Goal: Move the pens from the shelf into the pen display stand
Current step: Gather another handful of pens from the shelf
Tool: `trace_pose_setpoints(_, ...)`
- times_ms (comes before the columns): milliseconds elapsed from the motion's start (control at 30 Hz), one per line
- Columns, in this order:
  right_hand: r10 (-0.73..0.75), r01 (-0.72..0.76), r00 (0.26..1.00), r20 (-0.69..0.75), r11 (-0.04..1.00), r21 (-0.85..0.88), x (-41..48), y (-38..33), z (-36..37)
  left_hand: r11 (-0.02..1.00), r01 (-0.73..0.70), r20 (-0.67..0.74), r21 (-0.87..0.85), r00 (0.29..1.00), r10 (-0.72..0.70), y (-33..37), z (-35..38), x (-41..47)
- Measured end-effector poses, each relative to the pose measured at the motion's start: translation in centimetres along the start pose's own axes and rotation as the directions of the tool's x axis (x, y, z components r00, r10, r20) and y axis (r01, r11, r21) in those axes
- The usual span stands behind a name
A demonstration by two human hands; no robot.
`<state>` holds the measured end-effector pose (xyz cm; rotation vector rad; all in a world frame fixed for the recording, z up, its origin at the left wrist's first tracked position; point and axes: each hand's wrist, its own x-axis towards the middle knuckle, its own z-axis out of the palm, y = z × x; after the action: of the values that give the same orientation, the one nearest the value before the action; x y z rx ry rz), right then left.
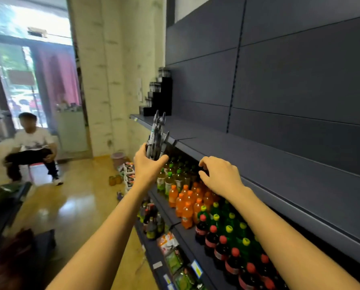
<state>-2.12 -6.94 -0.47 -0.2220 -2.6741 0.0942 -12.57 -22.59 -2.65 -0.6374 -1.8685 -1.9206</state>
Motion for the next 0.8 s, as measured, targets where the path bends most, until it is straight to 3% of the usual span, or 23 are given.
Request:
trace_pose_setpoints(300,-0.117,0.117,0.993,0.009,0.993,0.009,8.1,-6.9,4.5,0.996,0.027,-0.082,0.080,0.996,-0.021,-5.2,-7.0,5.8)
trace_pose_setpoints(800,-0.098,0.098,0.995,-0.005,0.995,-0.003,26.9,-12.4,13.8,0.998,0.020,-0.082,0.057,0.996,-0.016,-17.0,-10.7,22.6)
